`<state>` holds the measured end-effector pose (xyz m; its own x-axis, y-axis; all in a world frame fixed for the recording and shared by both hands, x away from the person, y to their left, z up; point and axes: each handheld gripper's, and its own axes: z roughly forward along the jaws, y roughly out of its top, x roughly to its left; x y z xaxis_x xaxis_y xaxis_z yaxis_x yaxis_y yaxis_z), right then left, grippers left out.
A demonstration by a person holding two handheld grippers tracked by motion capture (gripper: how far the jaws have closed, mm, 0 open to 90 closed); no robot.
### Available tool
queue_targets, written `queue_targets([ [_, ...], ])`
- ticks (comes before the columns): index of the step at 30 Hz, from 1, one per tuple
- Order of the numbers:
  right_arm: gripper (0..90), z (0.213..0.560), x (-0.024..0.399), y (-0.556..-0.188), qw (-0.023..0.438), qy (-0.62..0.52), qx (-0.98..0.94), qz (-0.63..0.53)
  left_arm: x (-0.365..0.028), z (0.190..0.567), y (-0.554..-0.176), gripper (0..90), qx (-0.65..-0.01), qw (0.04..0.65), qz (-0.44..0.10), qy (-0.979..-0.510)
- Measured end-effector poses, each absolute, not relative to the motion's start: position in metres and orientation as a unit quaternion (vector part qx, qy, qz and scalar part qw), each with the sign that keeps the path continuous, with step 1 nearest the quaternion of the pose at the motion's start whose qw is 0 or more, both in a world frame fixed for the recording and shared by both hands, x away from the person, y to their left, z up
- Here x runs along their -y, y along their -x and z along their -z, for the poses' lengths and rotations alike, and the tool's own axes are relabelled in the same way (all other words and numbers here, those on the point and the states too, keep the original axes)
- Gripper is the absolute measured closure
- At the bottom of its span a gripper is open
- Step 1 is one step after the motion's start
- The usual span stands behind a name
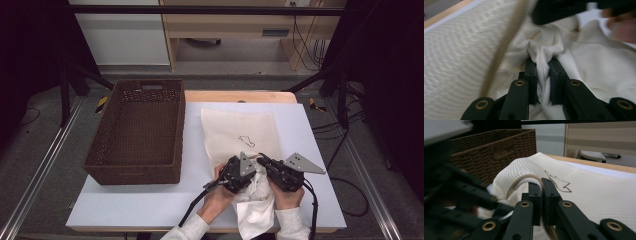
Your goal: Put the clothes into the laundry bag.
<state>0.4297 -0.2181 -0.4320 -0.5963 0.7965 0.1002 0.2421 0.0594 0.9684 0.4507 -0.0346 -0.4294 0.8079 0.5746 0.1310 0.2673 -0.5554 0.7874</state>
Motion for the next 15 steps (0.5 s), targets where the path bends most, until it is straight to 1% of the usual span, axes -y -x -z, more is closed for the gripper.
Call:
queue_targets([
  [2, 86.9, 0.430, 0.219, -0.429, 0.242, -0.376, -0.687, -0.574, 0.035, 0.428, -0.459, 77.7, -0.256, 0.385, -0.218, -0.860],
  [3, 86.9, 0.430, 0.219, -0.429, 0.242, -0.376, -0.687, -0.574, 0.035, 0.428, -0.459, 77.3, -0.256, 0.385, -0.218, -0.860],
  [4, 86.8, 0.431, 0.218, -0.429, 0.236, -0.375, -0.689, -0.573, 0.031, 0.429, -0.466, 76.6, -0.275, 0.391, -0.217, -0.851],
  [6, 86.8, 0.432, 0.217, -0.431, 0.237, -0.375, -0.693, -0.568, 0.029, 0.430, -0.468, 75.0, -0.279, 0.395, -0.211, -0.849],
  [7, 86.8, 0.432, 0.217, -0.431, 0.237, -0.375, -0.693, -0.568, 0.028, 0.432, -0.468, 75.0, -0.280, 0.404, -0.209, -0.845],
  [9, 86.9, 0.433, 0.216, -0.432, 0.240, -0.377, -0.697, -0.561, 0.025, 0.433, -0.462, 70.8, -0.262, 0.418, -0.216, -0.842],
  [10, 86.8, 0.434, 0.216, -0.432, 0.246, -0.376, -0.699, -0.556, 0.022, 0.433, -0.459, 59.2, -0.261, 0.428, -0.216, -0.838],
  [11, 86.8, 0.434, 0.216, -0.432, 0.246, -0.376, -0.699, -0.556, 0.018, 0.431, -0.455, 59.2, -0.265, 0.438, -0.215, -0.831],
  [12, 86.9, 0.434, 0.216, -0.432, 0.245, -0.378, -0.697, -0.558, 0.011, 0.426, -0.449, 52.1, -0.271, 0.450, -0.208, -0.825],
  [13, 86.8, 0.433, 0.217, -0.432, 0.246, -0.378, -0.696, -0.559, 0.004, 0.420, -0.442, 42.8, -0.270, 0.463, -0.196, -0.821],
  [15, 86.9, 0.433, 0.217, -0.432, 0.247, -0.379, -0.695, -0.558, -0.005, 0.411, -0.429, 34.1, -0.259, 0.466, -0.208, -0.820],
])
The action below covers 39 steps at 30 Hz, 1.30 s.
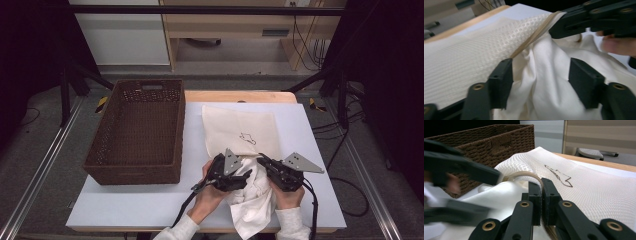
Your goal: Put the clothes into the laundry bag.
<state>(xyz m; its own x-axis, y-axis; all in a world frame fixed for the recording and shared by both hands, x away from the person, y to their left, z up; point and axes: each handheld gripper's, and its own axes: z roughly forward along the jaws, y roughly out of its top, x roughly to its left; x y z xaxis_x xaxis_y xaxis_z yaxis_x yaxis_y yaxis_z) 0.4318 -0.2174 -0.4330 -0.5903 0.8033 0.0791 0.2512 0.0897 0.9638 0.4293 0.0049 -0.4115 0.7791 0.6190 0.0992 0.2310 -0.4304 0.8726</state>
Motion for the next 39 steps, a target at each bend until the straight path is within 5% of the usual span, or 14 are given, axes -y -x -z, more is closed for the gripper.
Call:
queue_targets([
  [5, 86.8, 0.433, 0.217, -0.432, 0.249, -0.380, -0.696, -0.555, -0.024, 0.404, -0.397, 21.9, -0.244, 0.477, -0.188, -0.823],
  [13, 86.7, 0.434, 0.216, -0.433, 0.251, -0.379, -0.700, -0.551, -0.009, 0.450, -0.394, 22.2, -0.259, 0.447, -0.131, -0.846],
  [14, 86.8, 0.435, 0.215, -0.433, 0.252, -0.378, -0.703, -0.548, -0.005, 0.455, -0.397, 40.2, -0.254, 0.454, -0.126, -0.844],
  [17, 86.8, 0.435, 0.216, -0.434, 0.250, -0.378, -0.703, -0.548, -0.002, 0.452, -0.393, 66.9, -0.243, 0.462, -0.146, -0.840],
  [19, 86.8, 0.434, 0.217, -0.434, 0.251, -0.380, -0.701, -0.549, -0.001, 0.445, -0.389, 75.8, -0.230, 0.467, -0.165, -0.838],
  [30, 86.9, 0.431, 0.221, -0.432, 0.252, -0.386, -0.693, -0.555, 0.016, 0.403, -0.413, 78.1, -0.232, 0.476, -0.170, -0.831],
  [39, 86.9, 0.429, 0.223, -0.431, 0.250, -0.387, -0.687, -0.561, 0.029, 0.427, -0.450, 75.8, -0.247, 0.407, -0.199, -0.857],
])
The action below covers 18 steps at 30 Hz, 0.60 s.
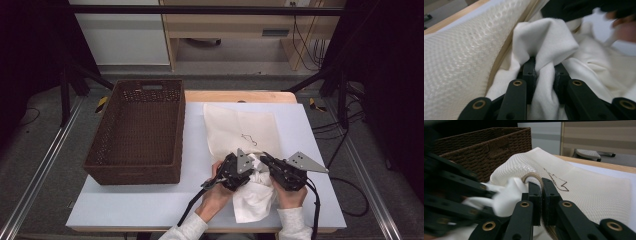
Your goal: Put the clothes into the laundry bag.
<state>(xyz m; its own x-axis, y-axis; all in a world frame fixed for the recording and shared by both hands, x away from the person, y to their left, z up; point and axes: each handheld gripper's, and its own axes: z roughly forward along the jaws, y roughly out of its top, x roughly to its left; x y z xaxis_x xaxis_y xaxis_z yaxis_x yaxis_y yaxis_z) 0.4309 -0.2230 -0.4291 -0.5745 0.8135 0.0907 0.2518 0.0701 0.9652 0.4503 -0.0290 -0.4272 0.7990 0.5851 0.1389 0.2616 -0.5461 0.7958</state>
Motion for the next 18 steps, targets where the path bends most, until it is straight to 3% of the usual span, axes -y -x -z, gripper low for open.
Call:
queue_targets([
  [10, 86.9, 0.431, 0.218, -0.432, 0.251, -0.383, -0.694, -0.556, 0.031, 0.442, -0.466, 71.0, -0.282, 0.424, -0.234, -0.828],
  [12, 86.9, 0.432, 0.220, -0.432, 0.248, -0.385, -0.692, -0.558, 0.027, 0.443, -0.462, 61.7, -0.285, 0.439, -0.231, -0.820],
  [13, 86.9, 0.432, 0.220, -0.432, 0.248, -0.384, -0.692, -0.558, 0.023, 0.441, -0.459, 61.7, -0.291, 0.454, -0.214, -0.815],
  [14, 86.9, 0.433, 0.219, -0.433, 0.248, -0.382, -0.695, -0.556, 0.016, 0.438, -0.453, 51.6, -0.287, 0.470, -0.197, -0.811],
  [16, 86.9, 0.433, 0.218, -0.433, 0.252, -0.380, -0.697, -0.553, 0.012, 0.435, -0.446, 43.0, -0.281, 0.478, -0.200, -0.808],
  [17, 86.9, 0.433, 0.218, -0.433, 0.252, -0.380, -0.697, -0.553, 0.009, 0.433, -0.442, 43.0, -0.278, 0.480, -0.203, -0.807],
  [18, 86.9, 0.433, 0.219, -0.433, 0.253, -0.381, -0.698, -0.552, -0.002, 0.427, -0.430, 32.6, -0.268, 0.491, -0.201, -0.804],
])
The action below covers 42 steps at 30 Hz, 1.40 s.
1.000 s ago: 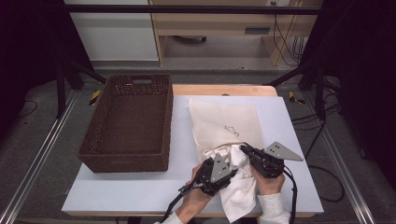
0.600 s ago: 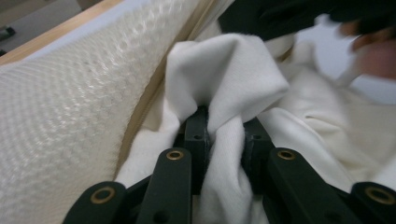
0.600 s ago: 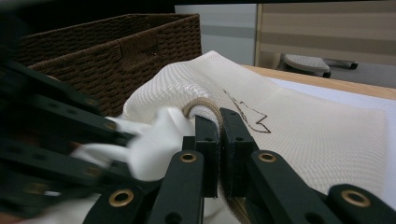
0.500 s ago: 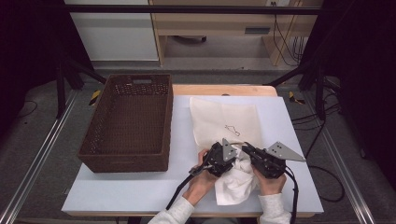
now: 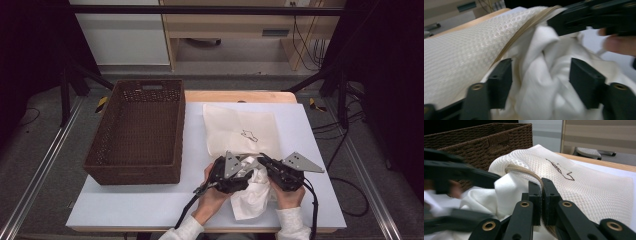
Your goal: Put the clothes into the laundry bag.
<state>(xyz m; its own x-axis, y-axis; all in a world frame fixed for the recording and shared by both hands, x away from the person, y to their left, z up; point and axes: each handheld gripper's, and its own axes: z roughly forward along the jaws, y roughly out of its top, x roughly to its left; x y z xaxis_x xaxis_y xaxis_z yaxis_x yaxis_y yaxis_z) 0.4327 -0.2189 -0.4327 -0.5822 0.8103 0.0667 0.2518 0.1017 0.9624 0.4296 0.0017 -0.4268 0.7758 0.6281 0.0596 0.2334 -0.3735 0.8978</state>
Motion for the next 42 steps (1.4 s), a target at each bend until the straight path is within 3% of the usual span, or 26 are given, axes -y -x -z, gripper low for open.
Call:
queue_targets([
  [5, 86.9, 0.433, 0.220, -0.433, 0.253, -0.383, -0.698, -0.550, -0.015, 0.430, -0.407, 21.9, -0.254, 0.492, -0.161, -0.817],
  [9, 86.9, 0.433, 0.219, -0.433, 0.255, -0.383, -0.698, -0.549, -0.001, 0.457, -0.405, 22.3, -0.249, 0.457, -0.134, -0.843],
  [12, 86.9, 0.433, 0.219, -0.433, 0.254, -0.382, -0.699, -0.549, 0.005, 0.464, -0.409, 48.1, -0.244, 0.466, -0.109, -0.844],
  [13, 86.8, 0.433, 0.219, -0.433, 0.253, -0.382, -0.699, -0.549, 0.007, 0.465, -0.409, 48.1, -0.240, 0.469, -0.118, -0.842],
  [16, 86.7, 0.432, 0.222, -0.434, 0.250, -0.385, -0.697, -0.551, 0.008, 0.458, -0.406, 75.7, -0.228, 0.478, -0.131, -0.838],
  [19, 86.7, 0.430, 0.224, -0.433, 0.254, -0.385, -0.693, -0.554, 0.011, 0.441, -0.405, 81.4, -0.216, 0.475, -0.160, -0.838],
  [29, 86.9, 0.420, 0.227, -0.428, 0.252, -0.381, -0.688, -0.565, 0.032, 0.418, -0.428, 81.1, -0.225, 0.455, -0.180, -0.843],
  [32, 86.9, 0.417, 0.228, -0.426, 0.254, -0.379, -0.684, -0.569, 0.037, 0.422, -0.445, 80.5, -0.243, 0.450, -0.177, -0.841],
  [35, 87.0, 0.417, 0.228, -0.426, 0.240, -0.376, -0.683, -0.579, 0.041, 0.442, -0.470, 80.0, -0.283, 0.419, -0.212, -0.836],
  [37, 87.0, 0.417, 0.226, -0.426, 0.246, -0.373, -0.687, -0.573, 0.040, 0.451, -0.480, 79.4, -0.297, 0.425, -0.198, -0.832],
  [40, 87.0, 0.419, 0.225, -0.428, 0.249, -0.379, -0.687, -0.568, 0.035, 0.452, -0.476, 75.2, -0.286, 0.442, -0.195, -0.827],
  [42, 87.0, 0.422, 0.227, -0.430, 0.244, -0.383, -0.687, -0.568, 0.032, 0.451, -0.472, 62.9, -0.277, 0.454, -0.191, -0.825],
])
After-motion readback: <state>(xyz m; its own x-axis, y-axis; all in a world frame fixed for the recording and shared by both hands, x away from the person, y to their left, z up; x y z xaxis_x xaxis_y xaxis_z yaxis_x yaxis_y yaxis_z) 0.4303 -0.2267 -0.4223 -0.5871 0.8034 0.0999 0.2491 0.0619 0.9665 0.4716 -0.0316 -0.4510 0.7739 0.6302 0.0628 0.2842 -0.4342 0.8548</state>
